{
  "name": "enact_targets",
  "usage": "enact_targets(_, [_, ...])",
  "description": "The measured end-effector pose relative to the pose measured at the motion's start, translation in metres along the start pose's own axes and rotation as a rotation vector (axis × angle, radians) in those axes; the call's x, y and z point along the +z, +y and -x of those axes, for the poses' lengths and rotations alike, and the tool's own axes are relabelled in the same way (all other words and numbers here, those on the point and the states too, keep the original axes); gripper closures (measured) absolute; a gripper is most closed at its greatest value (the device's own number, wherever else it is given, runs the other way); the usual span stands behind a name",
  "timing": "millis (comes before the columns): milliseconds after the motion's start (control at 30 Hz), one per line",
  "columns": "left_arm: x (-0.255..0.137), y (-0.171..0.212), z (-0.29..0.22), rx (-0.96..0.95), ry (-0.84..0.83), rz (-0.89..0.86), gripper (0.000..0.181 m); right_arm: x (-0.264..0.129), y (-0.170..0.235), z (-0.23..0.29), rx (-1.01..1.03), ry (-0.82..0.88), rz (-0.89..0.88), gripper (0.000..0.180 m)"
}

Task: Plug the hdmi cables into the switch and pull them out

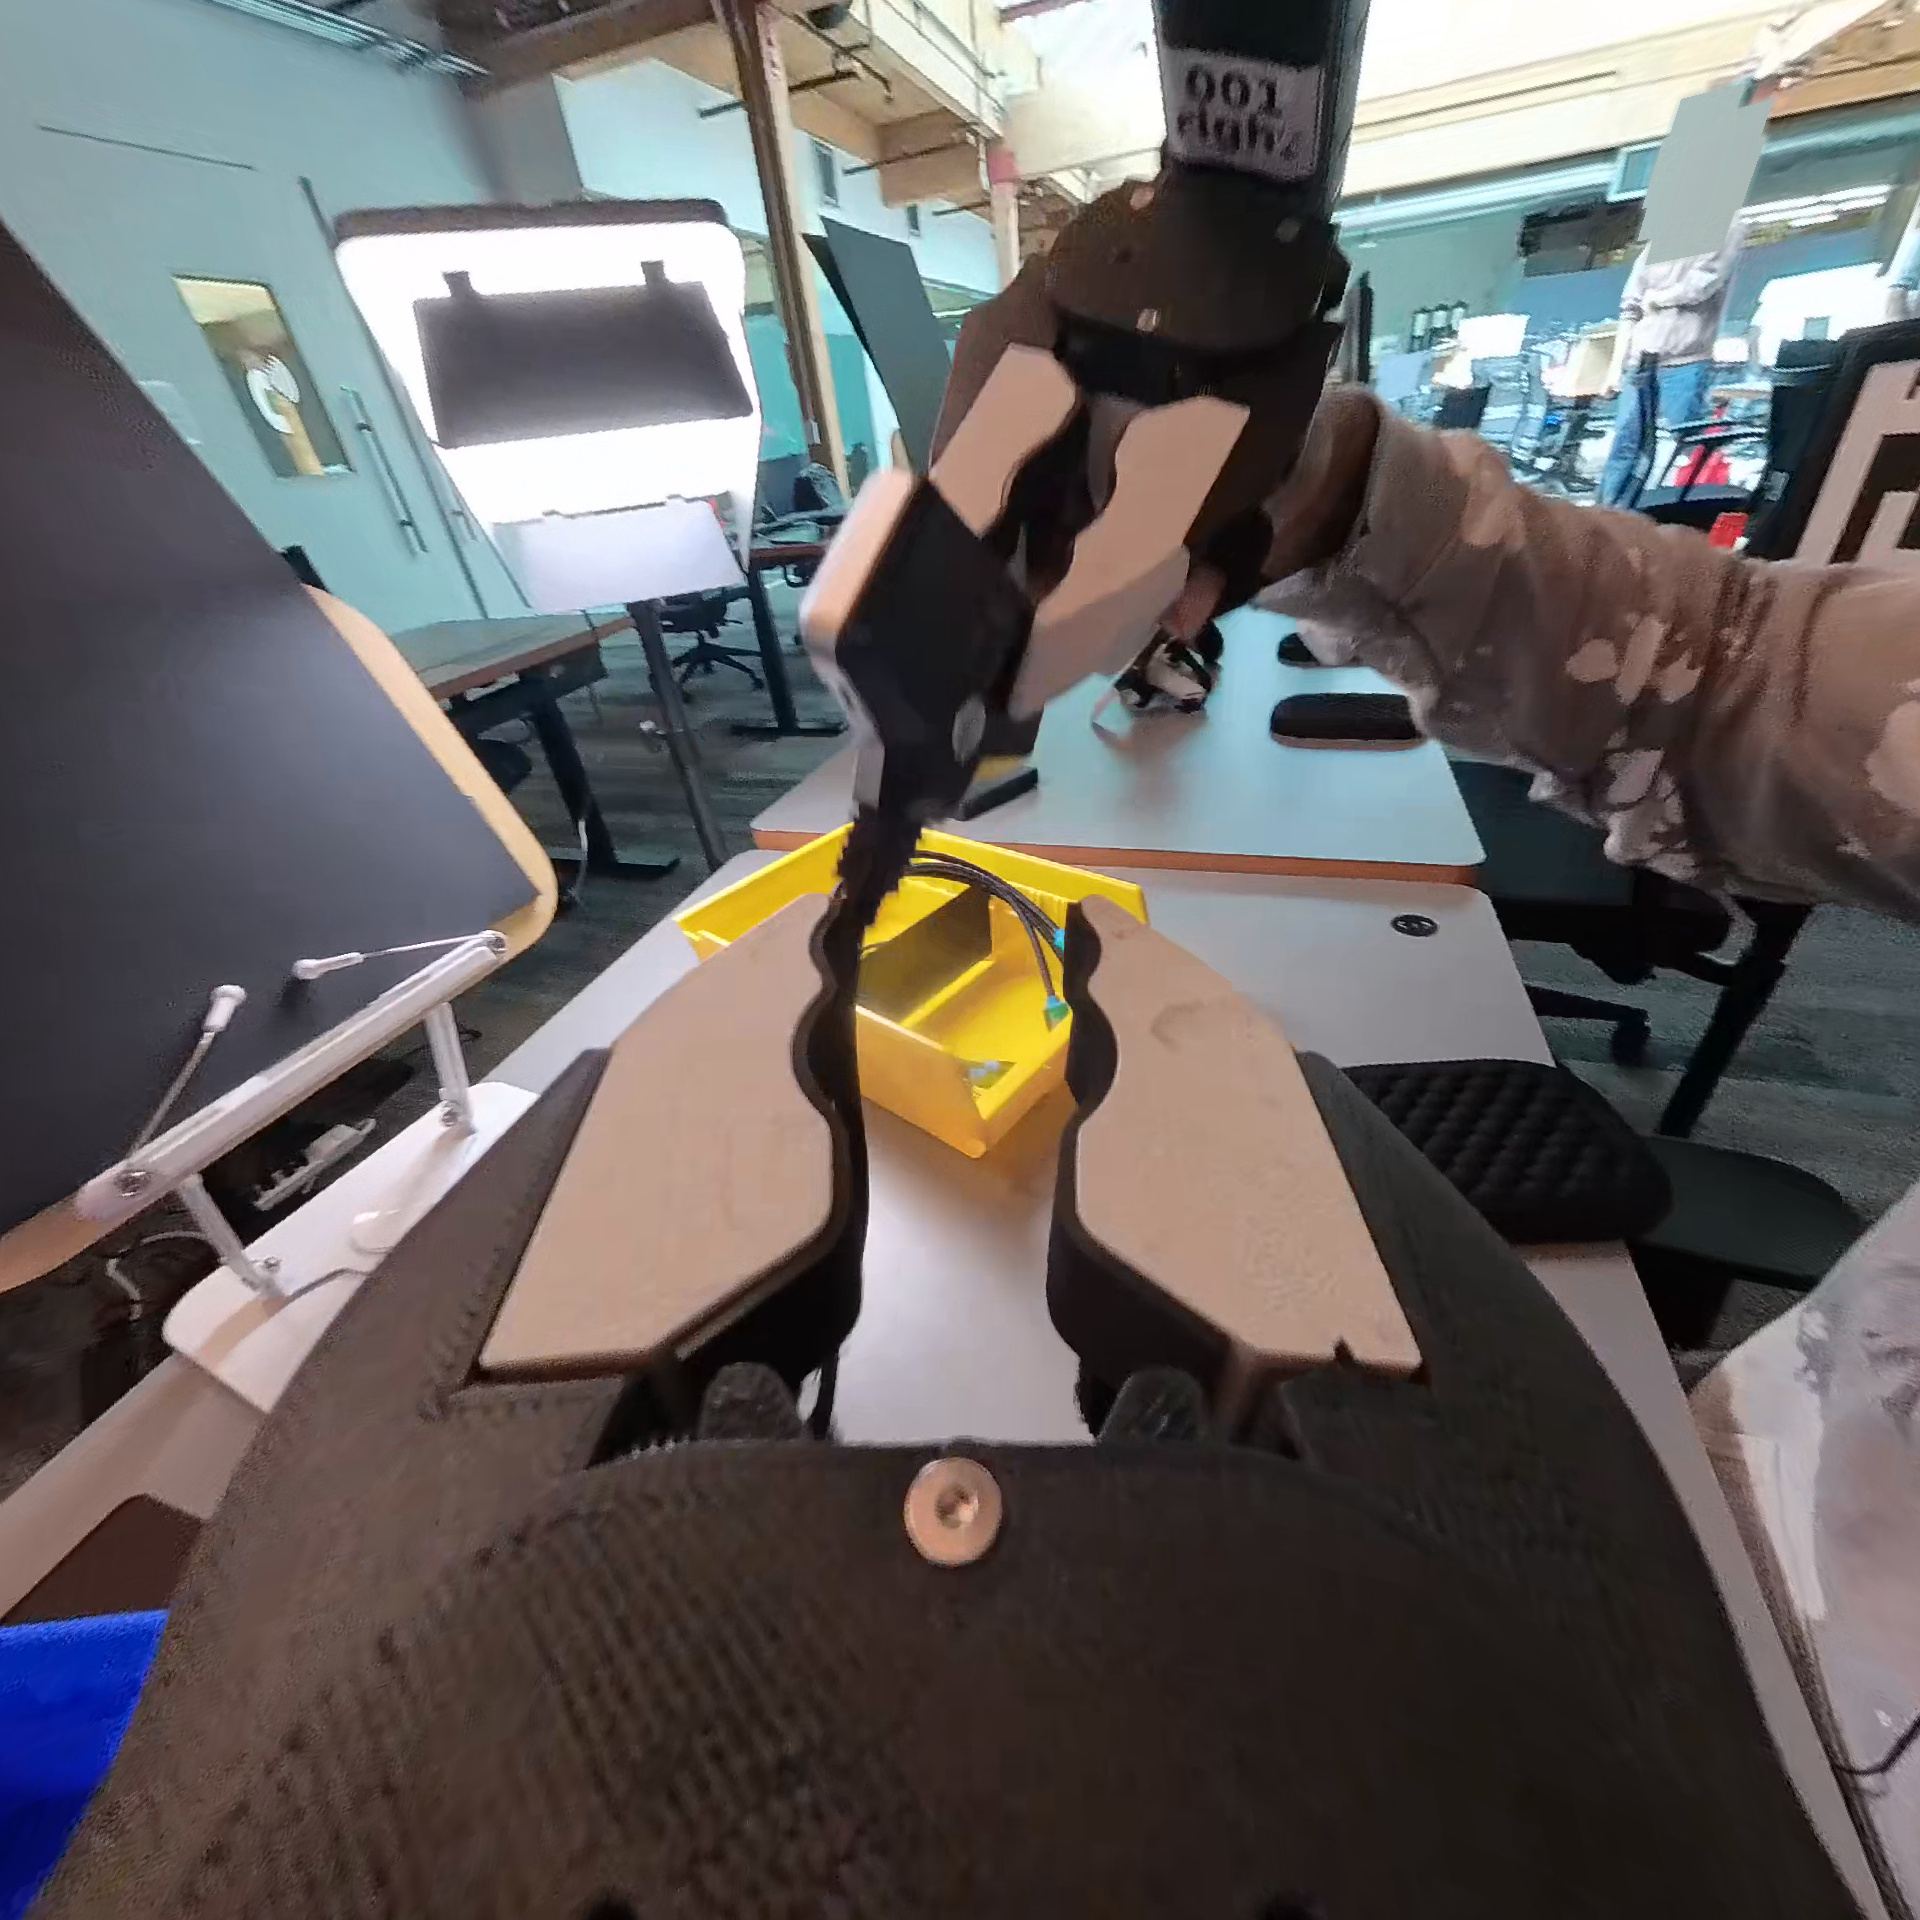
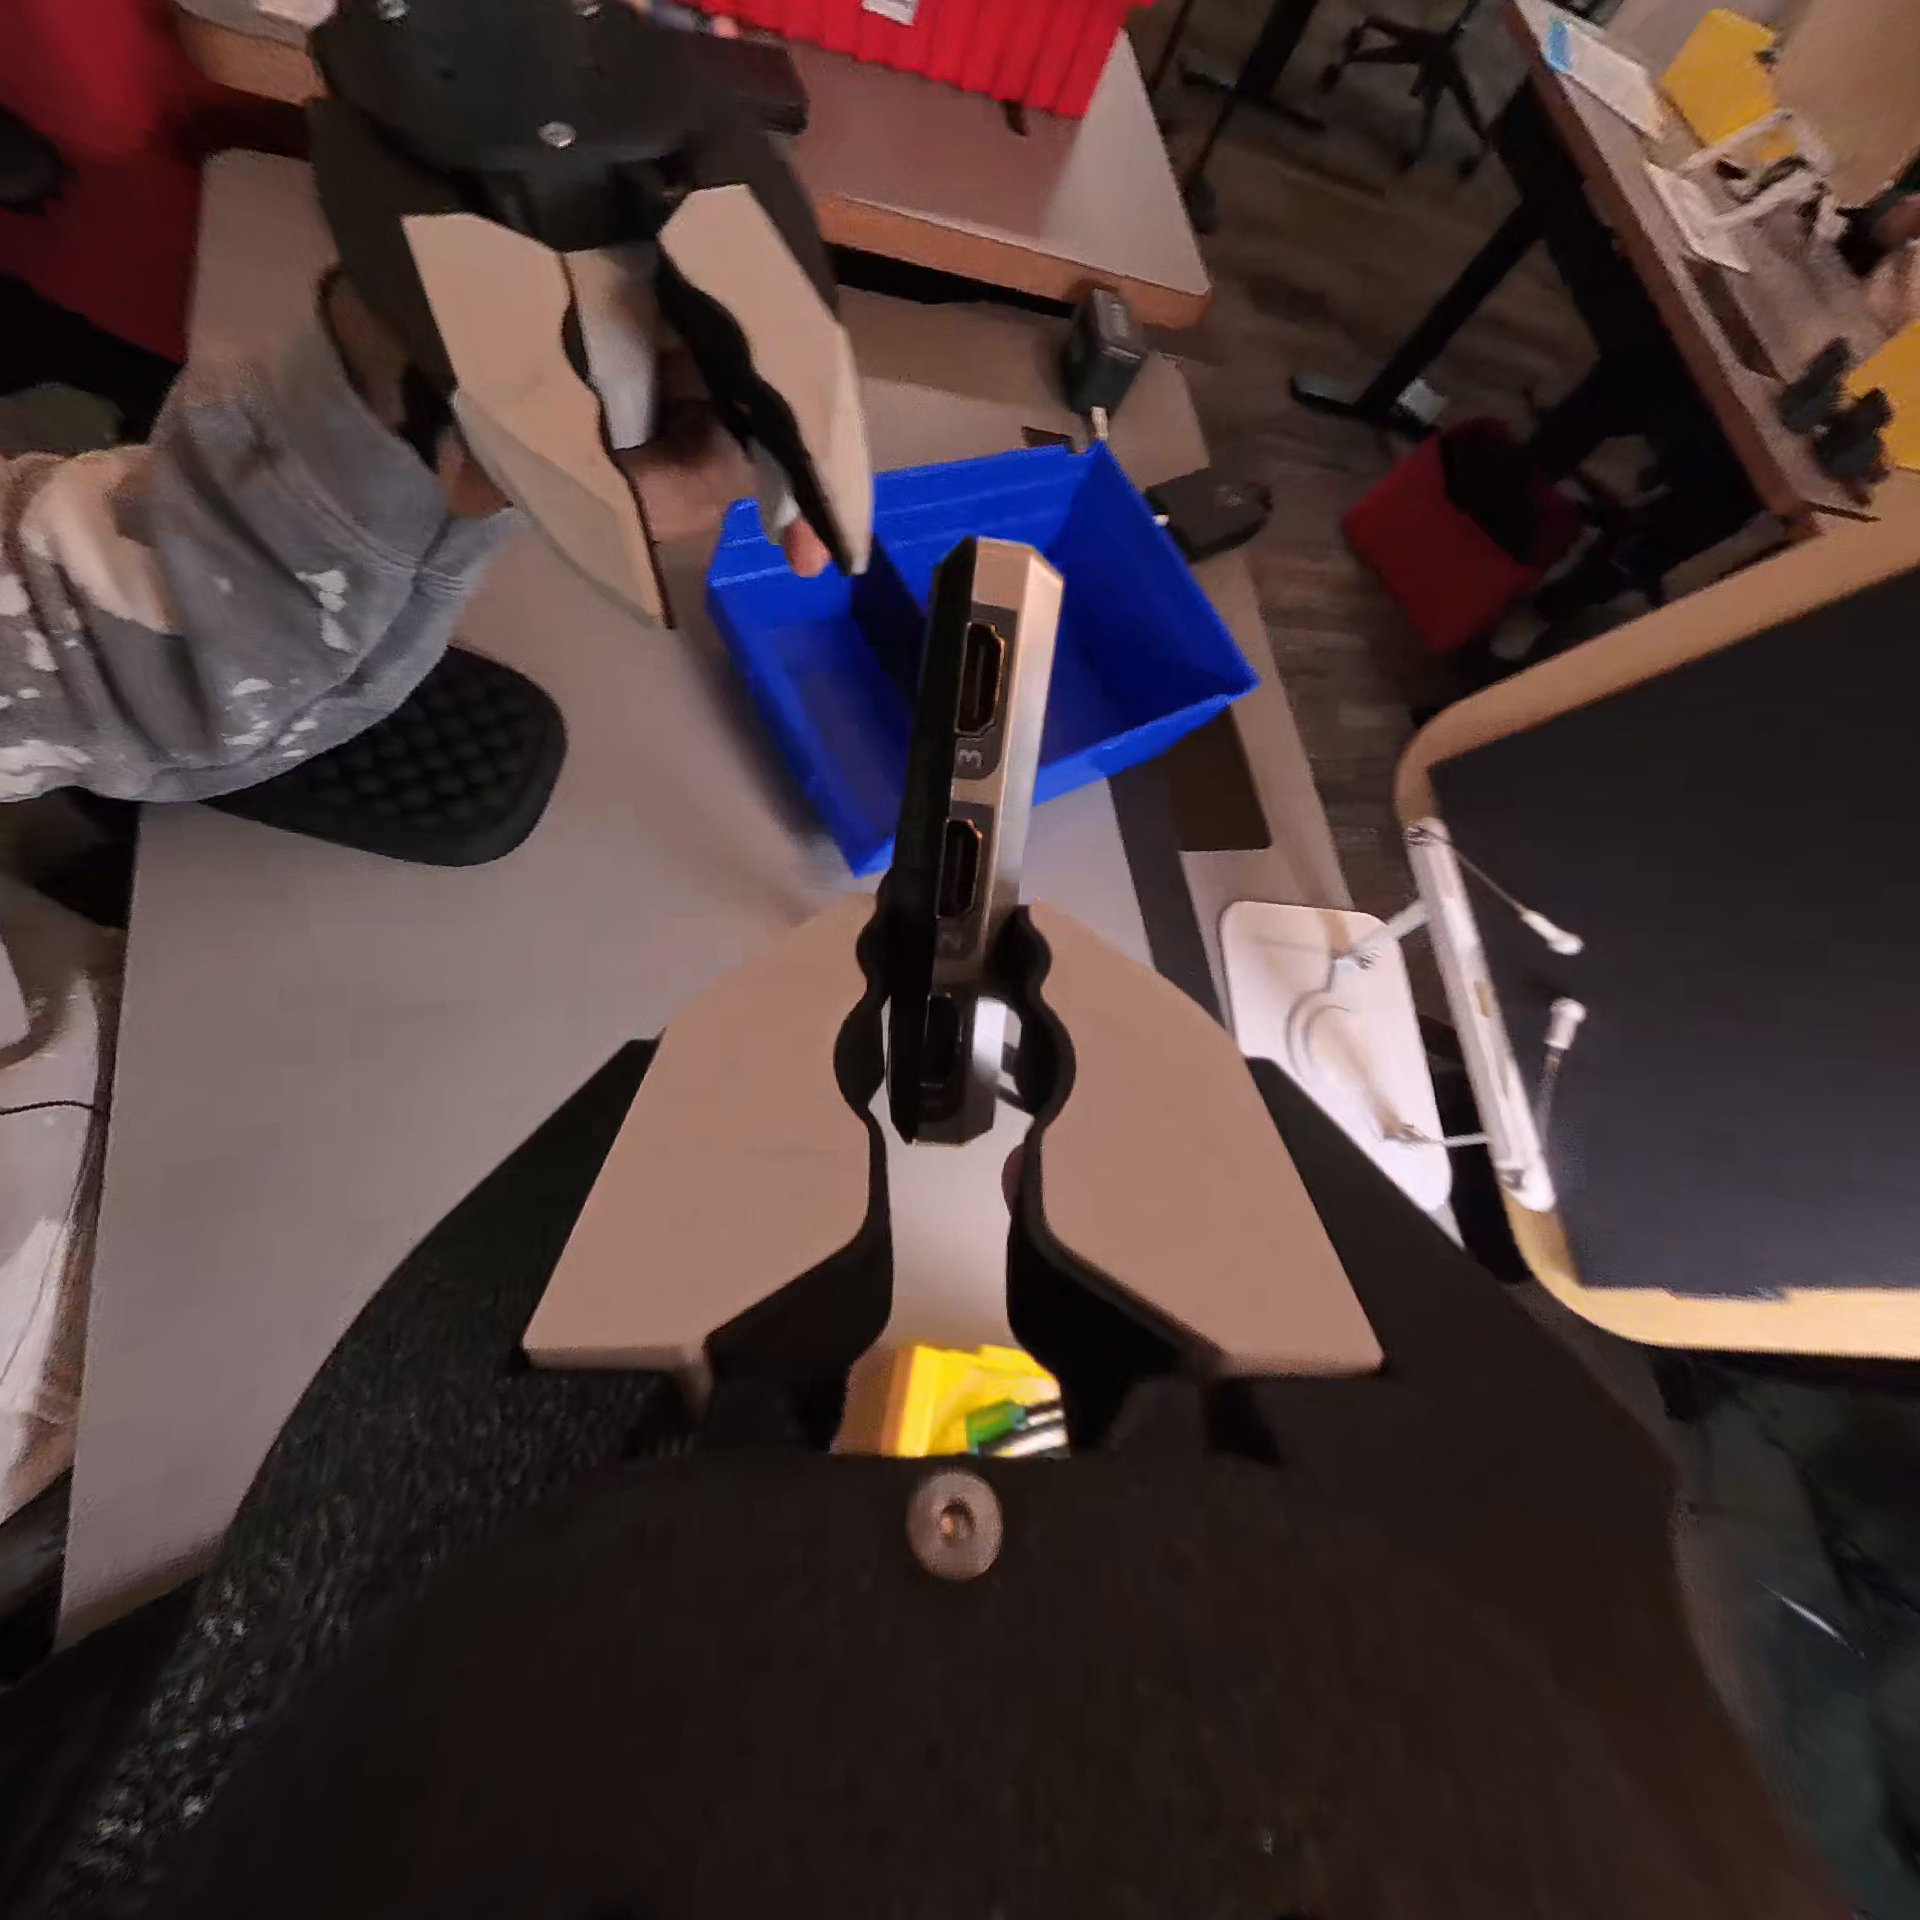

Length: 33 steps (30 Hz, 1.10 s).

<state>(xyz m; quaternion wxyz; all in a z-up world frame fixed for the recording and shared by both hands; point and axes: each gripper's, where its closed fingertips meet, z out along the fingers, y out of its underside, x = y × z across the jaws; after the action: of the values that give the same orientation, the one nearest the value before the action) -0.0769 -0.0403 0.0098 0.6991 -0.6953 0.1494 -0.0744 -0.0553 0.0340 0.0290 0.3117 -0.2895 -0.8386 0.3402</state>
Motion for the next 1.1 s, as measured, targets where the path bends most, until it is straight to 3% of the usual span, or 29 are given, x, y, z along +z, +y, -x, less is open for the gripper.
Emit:
enact_targets(200, [-0.012, -0.011, -0.006, 0.025, -0.004, -0.033, 0.143, -0.057, -0.031, -0.056, 0.054, 0.218, 0.008, 0.159])
enact_targets(367, [-0.010, -0.011, -0.011, 0.045, 0.001, -0.019, 0.143, -0.097, -0.016, -0.108, 0.070, 0.430, 0.077, 0.159])
enact_targets(633, [-0.007, -0.009, -0.013, 0.054, 0.006, -0.009, 0.145, -0.122, 0.057, -0.167, 0.174, 0.619, 0.193, 0.159])
enact_targets(933, [-0.001, 0.001, -0.007, 0.029, 0.004, 0.031, 0.147, -0.103, 0.166, -0.193, 0.374, 0.607, 0.255, 0.158])
enact_targets(1100, [0.004, 0.008, -0.005, 0.027, -0.003, 0.061, 0.148, -0.091, 0.220, -0.209, 0.573, 0.597, 0.166, 0.159])
